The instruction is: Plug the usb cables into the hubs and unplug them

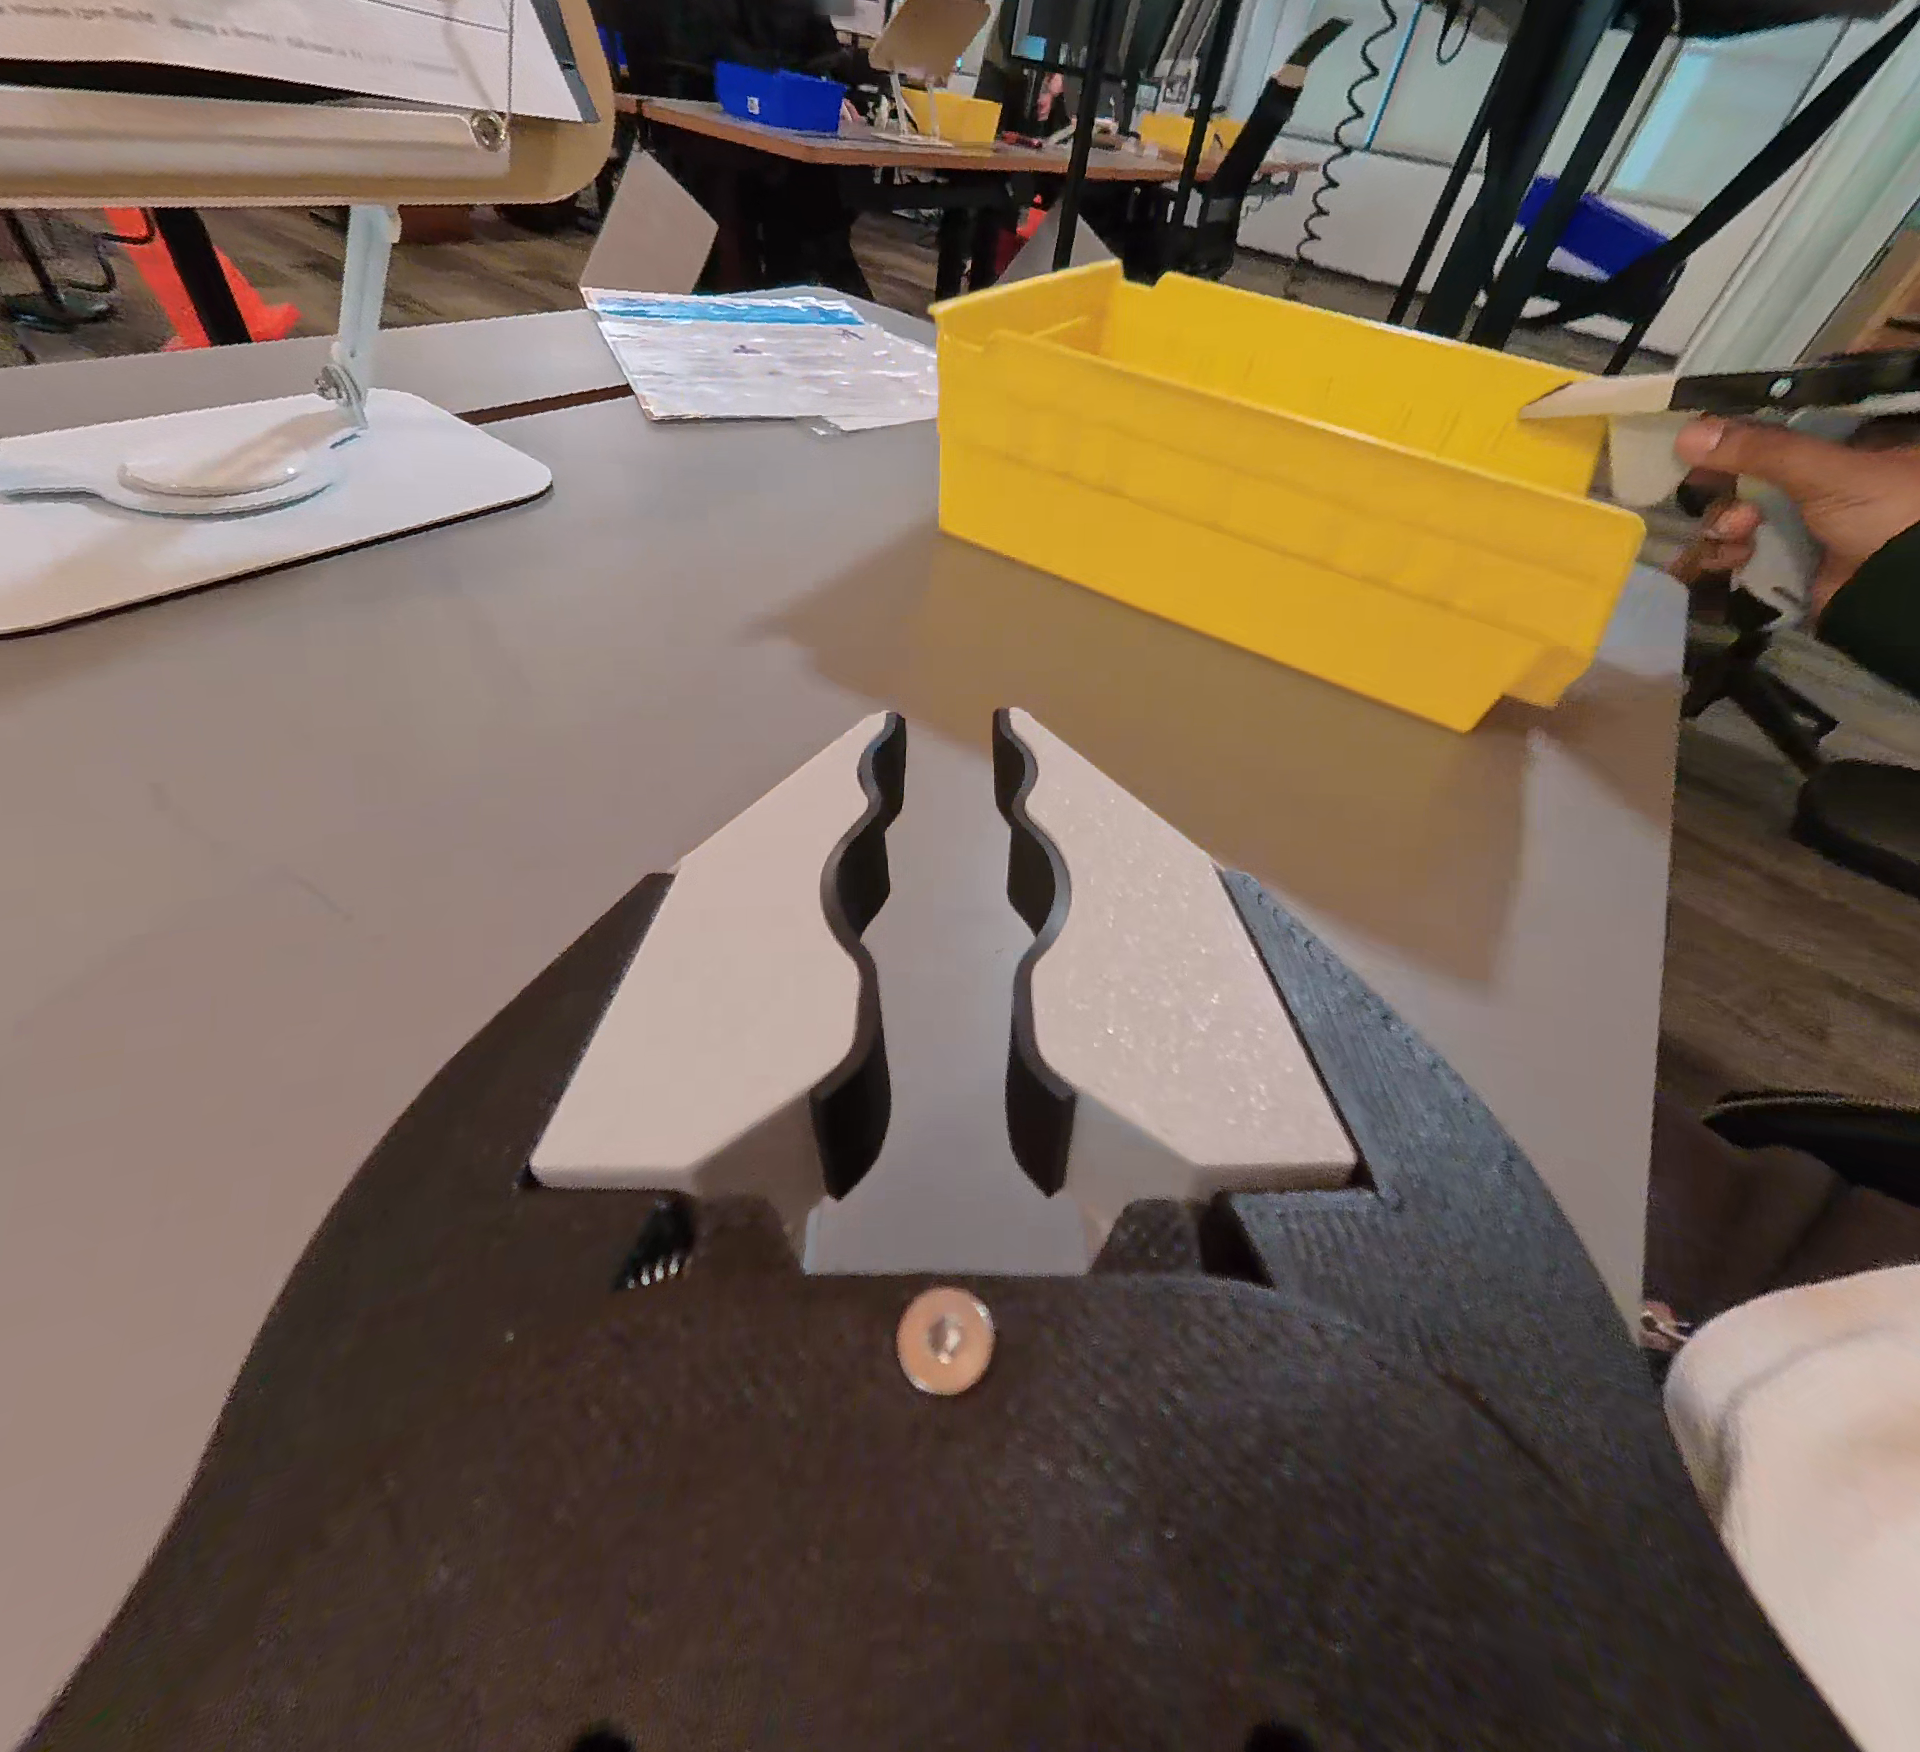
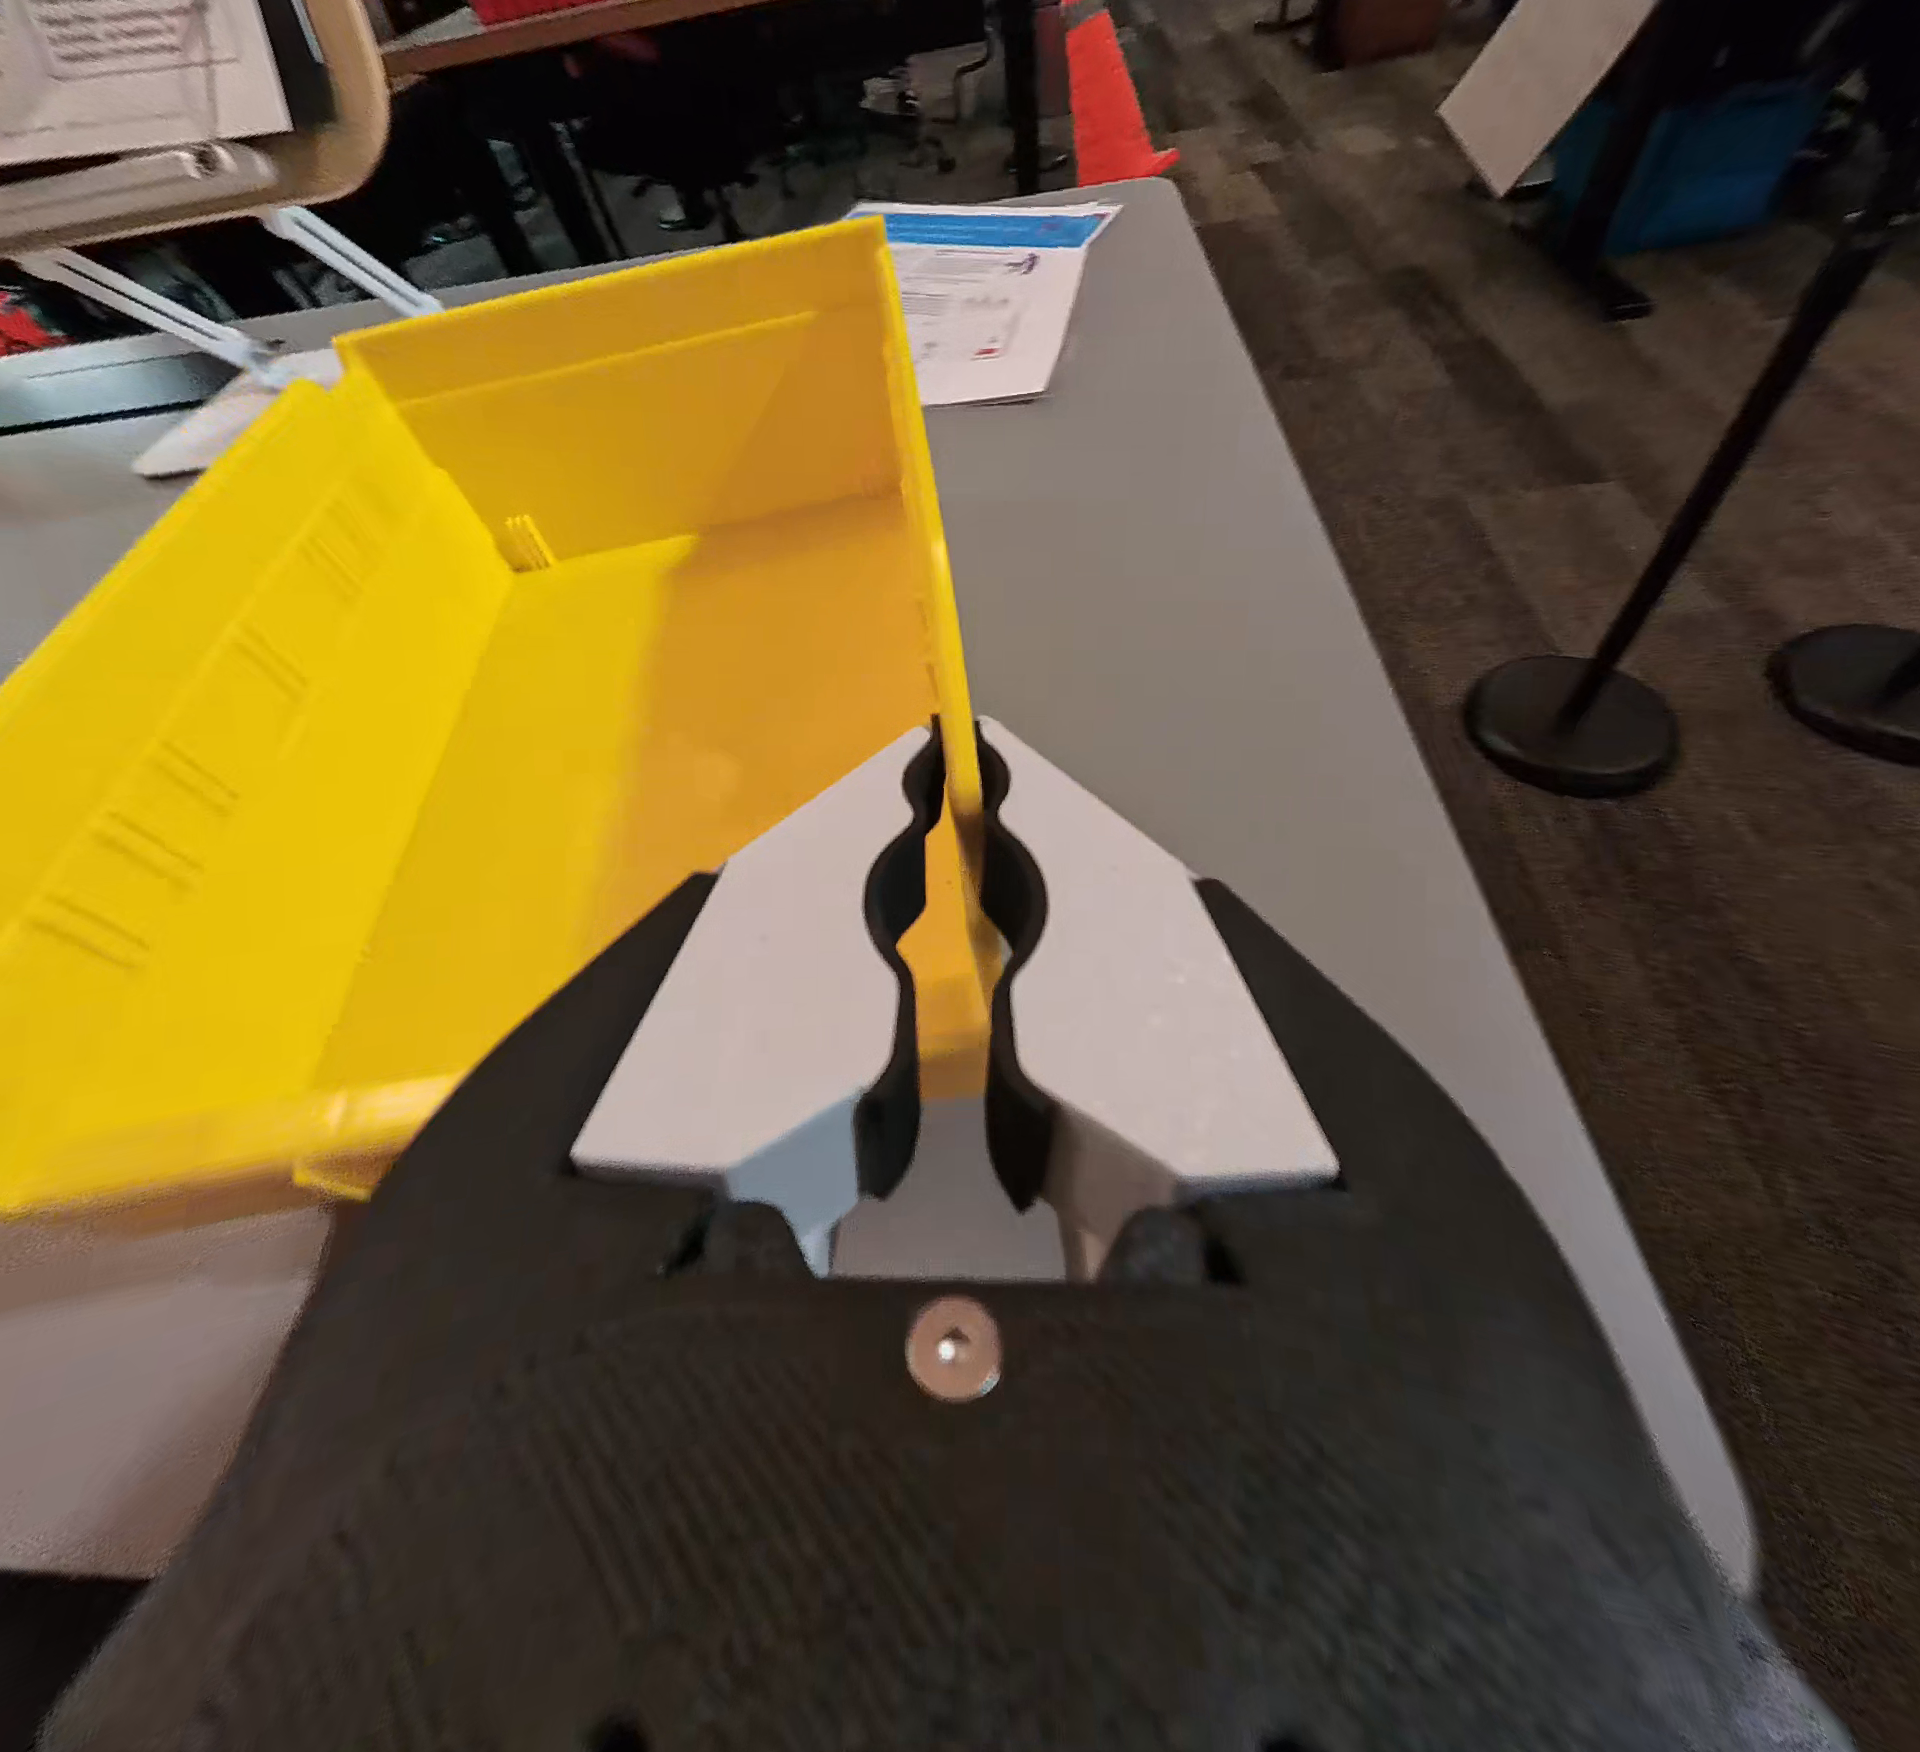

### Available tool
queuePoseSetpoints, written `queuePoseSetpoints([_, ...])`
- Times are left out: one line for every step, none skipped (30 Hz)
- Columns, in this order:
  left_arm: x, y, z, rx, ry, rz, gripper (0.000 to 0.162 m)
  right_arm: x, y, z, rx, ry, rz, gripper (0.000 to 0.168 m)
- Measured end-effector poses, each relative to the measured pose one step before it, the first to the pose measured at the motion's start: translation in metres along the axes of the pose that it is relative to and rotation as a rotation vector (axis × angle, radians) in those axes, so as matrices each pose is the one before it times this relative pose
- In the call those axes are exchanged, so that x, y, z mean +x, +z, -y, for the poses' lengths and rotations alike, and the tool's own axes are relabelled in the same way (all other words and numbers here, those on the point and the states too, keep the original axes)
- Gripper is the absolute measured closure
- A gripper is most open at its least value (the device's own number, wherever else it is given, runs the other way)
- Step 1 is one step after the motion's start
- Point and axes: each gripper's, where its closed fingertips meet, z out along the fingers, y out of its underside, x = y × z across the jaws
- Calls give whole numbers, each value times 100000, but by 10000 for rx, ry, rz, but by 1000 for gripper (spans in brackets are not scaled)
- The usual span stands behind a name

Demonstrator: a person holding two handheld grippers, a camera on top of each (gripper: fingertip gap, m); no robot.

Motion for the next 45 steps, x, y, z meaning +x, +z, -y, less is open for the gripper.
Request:
queuePoseSetpoints([52, 69, -157, -86, 159, 36, 148, 515, -125, 21, 36, 12, -177, 167])
queuePoseSetpoints([39, 67, -133, -65, 141, 33, 148, 436, -84, 15, 41, 44, -150, 167])
queuePoseSetpoints([22, 54, -93, -53, 113, 38, 148, 368, -56, -13, 32, 44, -123, 167])
queuePoseSetpoints([-6, 39, -68, -37, 72, 38, 148, 313, -33, -31, 15, 58, -123, 167])
queuePoseSetpoints([-18, 15, -11, -9, 15, 21, 148, 278, -14, -19, 11, 79, -165, 167])
queuePoseSetpoints([-90, -4, 6, 9, -36, 37, 147, 256, -60, 180, 77, 50, -248, 166])
queuePoseSetpoints([-218, -23, 13, 12, -82, 87, 147, 199, -211, 578, 245, -48, -334, 163])
queuePoseSetpoints([-310, -53, 1, 7, -115, 101, 146, -70, -421, 972, 387, -166, -294, 148])
queuePoseSetpoints([-311, -63, 15, 21, -153, 77, 146, -520, -587, 1144, 428, -270, -114, 133])
queuePoseSetpoints([-347, -91, 49, 43, -181, 73, 146, -1008, -724, 1257, 457, -343, 58, 127])
queuePoseSetpoints([-381, -83, 49, 51, -196, 93, 146, -1456, -813, 1410, 479, -372, 198, 126])
queuePoseSetpoints([-390, -69, 68, 50, -200, 98, 145, -1934, -833, 1526, 474, -420, 351, 126])
queuePoseSetpoints([-336, -61, 86, 43, -220, 85, 145, -2221, -683, 1684, 478, -497, 430, 128])
queuePoseSetpoints([-248, -71, 130, 52, -243, 55, 144, -2269, -392, 1824, 505, -486, 410, 133])
queuePoseSetpoints([-203, -75, 120, 55, -210, 43, 143, -2356, -73, 1783, 522, -292, 450, 137])
queuePoseSetpoints([-274, -94, 55, 30, -147, 106, 141, -2680, 193, 1501, 497, 4, 665, 139])
queuePoseSetpoints([-391, -84, 54, 12, -87, 201, 139, -3070, 446, 1019, 396, 287, 932, 140])
queuePoseSetpoints([-497, -102, 116, 29, -41, 284, 134, -3261, 680, 400, 248, 515, 1081, 140])
queuePoseSetpoints([-584, -132, 166, 63, -2, 351, 129, -3219, 895, -232, 102, 632, 1121, 139])
queuePoseSetpoints([-488, -150, 196, 91, 50, 292, 128, -2955, 1072, -801, -27, 643, 1049, 139])
queuePoseSetpoints([-411, -145, 172, 86, 57, 226, 128, -2526, 1199, -1311, -187, 583, 913, 139])
queuePoseSetpoints([-421, -148, 134, 59, 27, 223, 127, -2035, 1267, -1709, -380, 491, 768, 137])
queuePoseSetpoints([-375, -137, 77, 42, 4, 183, 127, -1553, 1239, -1863, -514, 396, 622, 136])
queuePoseSetpoints([-279, -147, 19, 17, -20, 100, 126, -1144, 1132, -1779, -579, 285, 512, 135])
queuePoseSetpoints([-224, -161, -22, -8, -43, 60, 125, -832, 993, -1516, -549, 200, 418, 133])
queuePoseSetpoints([-233, -189, -31, -3, -46, 70, 124, -635, 810, -1171, -459, 111, 362, 132])
queuePoseSetpoints([-376, -220, 39, 31, -51, 172, 118, -389, 608, -881, -380, -1, 277, 129])
queuePoseSetpoints([-571, -274, 183, 93, -64, 313, 105, -67, 398, -588, -279, -81, 100, 129])
queuePoseSetpoints([-544, -341, 280, 142, 0, 287, 97, 164, 239, -301, -140, -101, -15, 129])
queuePoseSetpoints([-505, -414, 331, 167, 71, 275, 94, 208, 128, -56, -15, -61, -12, 130])
queuePoseSetpoints([-614, -460, 381, 201, 113, 351, 91, 222, 68, 112, 71, 27, 21, 130])
queuePoseSetpoints([-613, -509, 372, 206, 159, 349, 90, 233, 70, 187, 114, 122, 51, 130])
queuePoseSetpoints([-659, -505, 335, 175, 159, 362, 89, 232, 85, 201, 122, 190, 81, 131])
queuePoseSetpoints([-660, -510, 323, 167, 134, 351, 89, 232, 106, 176, 115, 231, 105, 131])
queuePoseSetpoints([-661, -534, 348, 179, 114, 328, 89, 218, 151, 159, 104, 263, 125, 131])
queuePoseSetpoints([-682, -535, 348, 180, 109, 332, 89, 196, 176, 161, 93, 291, 150, 131])
queuePoseSetpoints([-658, -556, 349, 177, 146, 306, 89, 167, 206, 162, 88, 321, 171, 131])
queuePoseSetpoints([-665, -559, 354, 178, 218, 333, 89, 152, 204, 186, 102, 354, 181, 132])
queuePoseSetpoints([-708, -581, 377, 196, 278, 366, 90, 152, 202, 244, 126, 362, 182, 132])
queuePoseSetpoints([-722, -579, 397, 208, 311, 364, 90, 112, 211, 265, 132, 314, 177, 132])
queuePoseSetpoints([-750, -567, 398, 198, 308, 376, 91, 72, 234, 242, 106, 235, 168, 132])
queuePoseSetpoints([-789, -557, 360, 170, 281, 383, 92, 40, 278, 180, 64, 164, 155, 132])
queuePoseSetpoints([-833, -542, 357, 159, 239, 375, 93, -27, 319, 108, 20, 103, 147, 132])
queuePoseSetpoints([-887, -533, 347, 153, 187, 368, 95, -78, 366, 27, -22, 60, 153, 133])
queuePoseSetpoints([-836, -494, 308, 131, 140, 282, 102, -148, 411, -40, -54, 38, 170, 133])
